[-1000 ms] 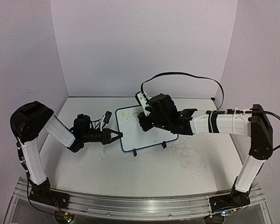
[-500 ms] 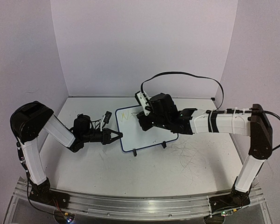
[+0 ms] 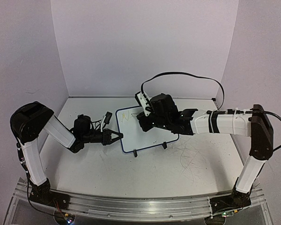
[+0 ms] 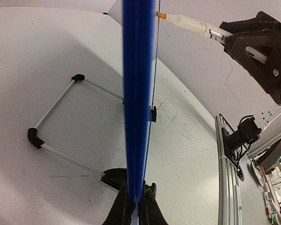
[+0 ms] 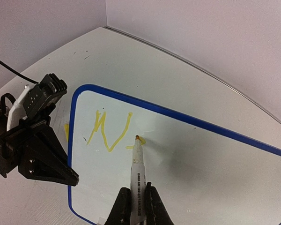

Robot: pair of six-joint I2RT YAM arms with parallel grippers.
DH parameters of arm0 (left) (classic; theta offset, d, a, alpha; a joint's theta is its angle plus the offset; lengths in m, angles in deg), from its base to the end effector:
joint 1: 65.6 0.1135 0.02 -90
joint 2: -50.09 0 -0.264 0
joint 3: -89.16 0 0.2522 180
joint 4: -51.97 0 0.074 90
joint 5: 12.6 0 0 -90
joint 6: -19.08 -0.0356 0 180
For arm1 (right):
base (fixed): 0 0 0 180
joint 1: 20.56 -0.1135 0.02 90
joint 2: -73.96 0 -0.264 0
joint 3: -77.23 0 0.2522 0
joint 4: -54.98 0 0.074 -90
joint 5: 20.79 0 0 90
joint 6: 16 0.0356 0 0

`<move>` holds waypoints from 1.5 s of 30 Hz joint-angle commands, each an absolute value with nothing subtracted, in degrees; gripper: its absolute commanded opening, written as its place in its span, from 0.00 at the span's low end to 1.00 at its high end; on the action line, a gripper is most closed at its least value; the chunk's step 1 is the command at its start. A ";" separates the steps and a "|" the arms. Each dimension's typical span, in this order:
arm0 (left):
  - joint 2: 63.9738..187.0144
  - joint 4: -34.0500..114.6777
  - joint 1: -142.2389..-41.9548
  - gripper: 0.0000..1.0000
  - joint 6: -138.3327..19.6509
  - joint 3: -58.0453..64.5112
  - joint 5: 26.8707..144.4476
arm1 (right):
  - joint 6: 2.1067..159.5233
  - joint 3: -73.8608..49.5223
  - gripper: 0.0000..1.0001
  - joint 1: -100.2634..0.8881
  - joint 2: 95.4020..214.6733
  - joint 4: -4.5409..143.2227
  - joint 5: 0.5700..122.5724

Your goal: Write a sentence on the whiteboard

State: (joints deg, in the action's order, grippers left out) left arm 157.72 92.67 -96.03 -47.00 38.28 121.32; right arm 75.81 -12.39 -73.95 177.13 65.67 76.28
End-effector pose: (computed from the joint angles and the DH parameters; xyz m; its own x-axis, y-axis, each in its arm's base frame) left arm 0.2755 -0.1905 0.1266 -0.5989 0.0131 -0.8007 0.7623 0.3159 -0.5650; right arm 0.2570 0.3386 0.2666 -0.2678 -0.3079 -0.9130 -0.7216 0.6920 -0.0217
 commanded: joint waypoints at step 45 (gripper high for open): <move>156.46 90.31 -96.22 0.00 -48.30 36.75 121.52 | 75.89 -9.85 0.00 -74.04 171.18 65.25 82.32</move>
State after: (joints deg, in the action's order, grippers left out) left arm 157.72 92.62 -96.05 -47.08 38.21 121.35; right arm 76.25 -9.48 -75.22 176.06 65.81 80.16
